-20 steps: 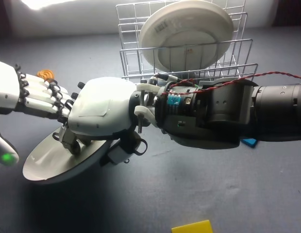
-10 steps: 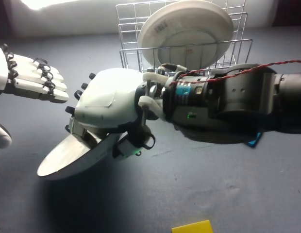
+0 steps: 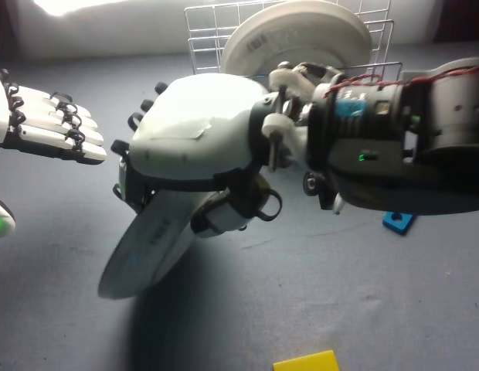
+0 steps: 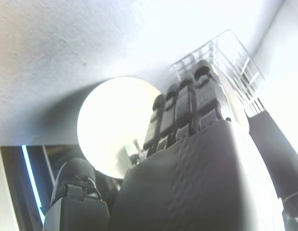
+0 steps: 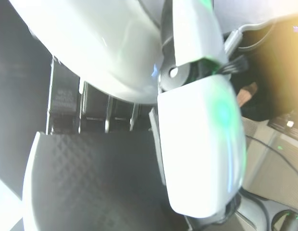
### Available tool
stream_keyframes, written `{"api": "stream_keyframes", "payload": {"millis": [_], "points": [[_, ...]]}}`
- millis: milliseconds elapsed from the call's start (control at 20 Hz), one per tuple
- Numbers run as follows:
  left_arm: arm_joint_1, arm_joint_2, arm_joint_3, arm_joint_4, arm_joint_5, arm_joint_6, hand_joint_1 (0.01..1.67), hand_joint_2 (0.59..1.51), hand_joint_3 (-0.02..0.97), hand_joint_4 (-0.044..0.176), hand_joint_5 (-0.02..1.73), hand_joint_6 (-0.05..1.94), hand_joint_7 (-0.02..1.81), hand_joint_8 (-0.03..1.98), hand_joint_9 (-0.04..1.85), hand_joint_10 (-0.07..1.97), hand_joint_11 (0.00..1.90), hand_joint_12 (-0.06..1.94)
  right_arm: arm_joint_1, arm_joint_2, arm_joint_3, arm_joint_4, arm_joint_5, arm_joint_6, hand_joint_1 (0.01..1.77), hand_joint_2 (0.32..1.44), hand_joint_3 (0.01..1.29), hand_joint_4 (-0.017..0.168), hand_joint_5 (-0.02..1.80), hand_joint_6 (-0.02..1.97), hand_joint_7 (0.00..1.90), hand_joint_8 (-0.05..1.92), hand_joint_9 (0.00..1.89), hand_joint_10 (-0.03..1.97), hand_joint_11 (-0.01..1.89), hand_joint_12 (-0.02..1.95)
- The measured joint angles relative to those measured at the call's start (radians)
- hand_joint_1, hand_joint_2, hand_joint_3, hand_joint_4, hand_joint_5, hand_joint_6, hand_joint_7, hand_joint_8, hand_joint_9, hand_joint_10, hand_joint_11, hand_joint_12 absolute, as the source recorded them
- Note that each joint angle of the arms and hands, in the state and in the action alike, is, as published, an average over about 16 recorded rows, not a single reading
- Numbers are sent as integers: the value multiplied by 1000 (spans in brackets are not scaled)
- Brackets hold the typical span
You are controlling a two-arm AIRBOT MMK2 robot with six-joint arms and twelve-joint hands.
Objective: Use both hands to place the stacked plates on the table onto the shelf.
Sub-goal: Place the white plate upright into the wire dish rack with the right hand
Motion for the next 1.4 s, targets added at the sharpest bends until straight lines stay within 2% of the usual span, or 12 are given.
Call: {"api": "stream_keyframes", "payload": {"millis": [200, 600, 1000, 1400], "points": [[0, 0, -2, 3, 0, 0, 22, 1095, 12, -2, 22, 8, 17, -8, 20, -54, 19, 20, 26, 68, -65, 1, -12, 30, 1373, 935, 12, -4, 981, 857, 1218, 501, 1153, 827, 994, 938], [4, 0, -5, 7, 0, -1, 22, 1093, 12, -2, 22, 8, 17, -8, 22, -54, 20, 20, 88, 177, -139, 1, -42, 155, 1384, 944, 12, -6, 977, 840, 1225, 510, 1141, 820, 991, 946], [15, 0, -7, 8, 3, -1, 23, 1092, 13, -2, 21, 8, 16, -8, 22, -54, 20, 20, 171, 247, -155, -3, -78, 364, 1386, 945, 12, -8, 986, 811, 1228, 490, 1146, 810, 997, 945], [26, 0, -10, 10, 9, 0, 23, 1091, 13, -2, 21, 9, 16, -8, 20, -54, 20, 20, 251, 298, -142, -6, -117, 559, 1388, 951, 11, -8, 979, 801, 1226, 487, 1139, 829, 989, 964]]}}
